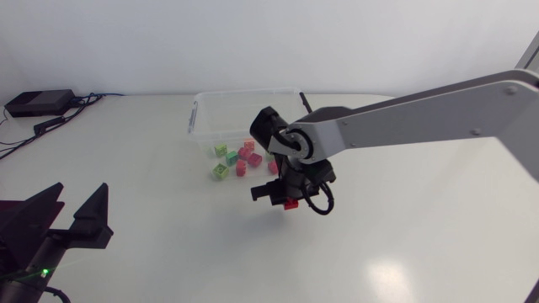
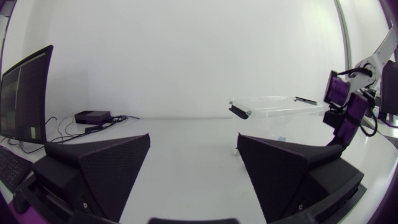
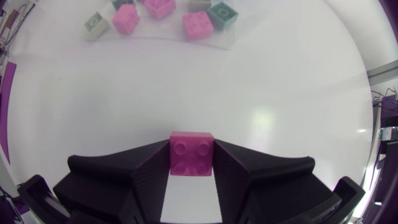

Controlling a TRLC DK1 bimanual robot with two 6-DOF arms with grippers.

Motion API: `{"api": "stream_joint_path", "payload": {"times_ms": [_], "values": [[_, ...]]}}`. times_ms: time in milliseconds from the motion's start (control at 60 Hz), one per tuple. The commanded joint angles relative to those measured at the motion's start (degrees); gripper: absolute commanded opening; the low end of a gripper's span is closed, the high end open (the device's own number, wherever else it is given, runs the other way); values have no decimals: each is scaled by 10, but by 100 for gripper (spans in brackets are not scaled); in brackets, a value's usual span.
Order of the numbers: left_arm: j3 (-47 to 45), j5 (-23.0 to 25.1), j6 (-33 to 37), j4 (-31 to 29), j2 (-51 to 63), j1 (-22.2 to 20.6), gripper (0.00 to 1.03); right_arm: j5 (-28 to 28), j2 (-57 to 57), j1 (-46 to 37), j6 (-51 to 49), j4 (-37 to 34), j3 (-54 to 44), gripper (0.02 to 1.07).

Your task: Pick up the duplo bricks and place them in the container

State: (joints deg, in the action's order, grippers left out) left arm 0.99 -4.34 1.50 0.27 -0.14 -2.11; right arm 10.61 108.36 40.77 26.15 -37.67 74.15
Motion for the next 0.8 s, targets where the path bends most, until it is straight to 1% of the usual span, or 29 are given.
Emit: {"api": "stream_joint_path", "payload": {"times_ms": [0,83,117,183,300,367,467,600,733,783], "values": [[-11,6,-4,5,-6,12,98,17,-53,3,-12,3,-16,38],[-11,6,-4,4,-6,23,98,36,-101,2,-22,4,-11,38],[-11,6,-2,5,-6,27,98,55,-120,3,-29,5,-4,38],[-11,6,-1,5,-6,33,98,56,-140,3,-35,5,10,38],[-11,7,1,2,-6,55,98,68,-155,-1,-58,11,67,38],[-10,7,4,2,-6,63,98,79,-147,-2,-71,18,96,38],[-11,8,3,2,-6,71,98,95,-140,-3,-96,64,117,38],[-10,11,3,0,-4,71,99,99,-88,-18,-131,118,163,38],[-10,12,3,-1,-5,70,99,99,-24,-34,-168,193,188,38],[-10,12,3,-1,-5,70,99,98,4,-40,-172,198,204,38]]}}
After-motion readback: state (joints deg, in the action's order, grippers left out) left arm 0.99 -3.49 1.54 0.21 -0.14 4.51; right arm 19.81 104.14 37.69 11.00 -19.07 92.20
